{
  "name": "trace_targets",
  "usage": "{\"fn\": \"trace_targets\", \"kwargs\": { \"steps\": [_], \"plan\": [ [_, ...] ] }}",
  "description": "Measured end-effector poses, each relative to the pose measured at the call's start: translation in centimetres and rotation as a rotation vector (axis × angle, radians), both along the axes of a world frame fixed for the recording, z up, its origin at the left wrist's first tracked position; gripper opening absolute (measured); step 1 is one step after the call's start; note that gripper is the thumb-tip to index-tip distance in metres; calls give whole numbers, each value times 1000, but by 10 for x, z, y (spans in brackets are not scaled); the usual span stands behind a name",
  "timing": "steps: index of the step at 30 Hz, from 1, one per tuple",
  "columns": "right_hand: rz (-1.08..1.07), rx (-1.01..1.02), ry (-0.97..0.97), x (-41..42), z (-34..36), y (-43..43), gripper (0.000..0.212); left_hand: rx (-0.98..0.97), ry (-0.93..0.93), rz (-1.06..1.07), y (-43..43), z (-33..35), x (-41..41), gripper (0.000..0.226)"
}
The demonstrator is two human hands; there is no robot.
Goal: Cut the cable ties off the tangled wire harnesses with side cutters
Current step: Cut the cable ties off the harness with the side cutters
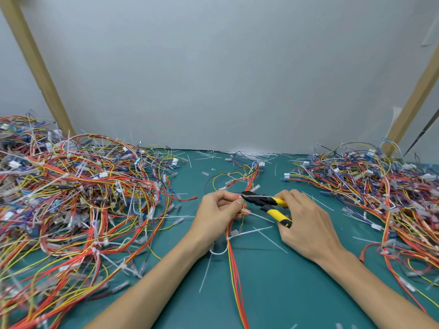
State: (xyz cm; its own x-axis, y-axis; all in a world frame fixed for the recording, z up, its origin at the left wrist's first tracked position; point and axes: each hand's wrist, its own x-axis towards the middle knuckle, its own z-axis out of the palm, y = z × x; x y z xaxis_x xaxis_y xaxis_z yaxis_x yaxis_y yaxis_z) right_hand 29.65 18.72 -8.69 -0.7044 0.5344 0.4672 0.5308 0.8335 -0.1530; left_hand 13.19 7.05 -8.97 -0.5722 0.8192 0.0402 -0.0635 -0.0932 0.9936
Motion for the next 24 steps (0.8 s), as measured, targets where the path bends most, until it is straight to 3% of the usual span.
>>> {"fn": "trace_targets", "kwargs": {
  "steps": [11,16,19,24],
  "plan": [
    [-20,-37,-32,-2,1,0,24,-25,90,-14,-2,0,1,2],
    [-17,-43,-8,-1,2,0,20,-135,296,8,0,1,10,15],
    [-19,-58,18,1,3,1,23,-161,287,-58,-3,4,7,27],
    [-16,-36,-8,2,2,0,25,-176,190,-127,-6,8,8,21]
  ]
}}
